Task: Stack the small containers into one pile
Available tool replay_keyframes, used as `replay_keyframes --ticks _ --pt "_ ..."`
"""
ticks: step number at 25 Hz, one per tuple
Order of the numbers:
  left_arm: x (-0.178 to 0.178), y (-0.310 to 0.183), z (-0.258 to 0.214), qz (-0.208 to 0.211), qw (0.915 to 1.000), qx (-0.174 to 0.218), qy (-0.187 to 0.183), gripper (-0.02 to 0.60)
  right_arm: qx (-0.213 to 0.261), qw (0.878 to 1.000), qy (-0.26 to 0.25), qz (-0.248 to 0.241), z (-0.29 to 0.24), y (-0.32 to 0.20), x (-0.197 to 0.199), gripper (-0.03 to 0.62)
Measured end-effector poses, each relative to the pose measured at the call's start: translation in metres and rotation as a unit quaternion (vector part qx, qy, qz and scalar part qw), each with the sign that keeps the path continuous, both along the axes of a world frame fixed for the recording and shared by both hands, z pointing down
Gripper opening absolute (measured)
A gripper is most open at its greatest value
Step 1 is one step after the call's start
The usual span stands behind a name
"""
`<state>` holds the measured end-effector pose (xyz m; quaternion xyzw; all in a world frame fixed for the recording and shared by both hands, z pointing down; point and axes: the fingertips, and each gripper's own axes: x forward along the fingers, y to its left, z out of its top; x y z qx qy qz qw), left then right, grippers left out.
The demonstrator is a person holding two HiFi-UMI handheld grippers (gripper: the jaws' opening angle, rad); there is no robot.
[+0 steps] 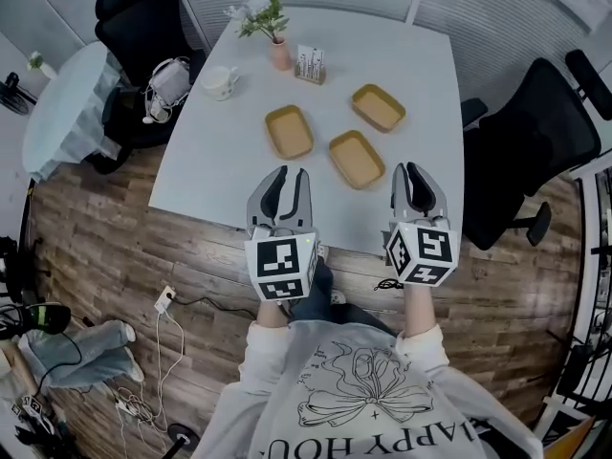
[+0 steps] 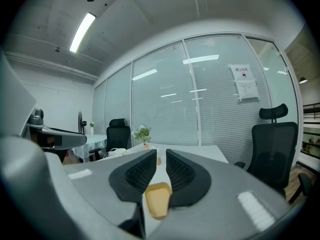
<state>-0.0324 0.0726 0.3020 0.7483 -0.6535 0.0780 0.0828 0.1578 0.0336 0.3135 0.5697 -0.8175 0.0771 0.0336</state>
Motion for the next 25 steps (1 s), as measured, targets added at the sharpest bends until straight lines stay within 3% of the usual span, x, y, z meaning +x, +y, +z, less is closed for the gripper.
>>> replay_keyframes --ticks 14,25 --pt "-0.003 -0.111 0.046 0.068 0.9958 -0.061 0.011 0.089 -0.056 0.997 0.009 0.044 0.044 -0.092 -0.004 0.064" --pt "0.01 -0.145 0.122 0.126 0.9799 -0.153 0.018 0.089 -0.129 0.988 0.031 0.078 0.108 -0.122 0.001 0.087"
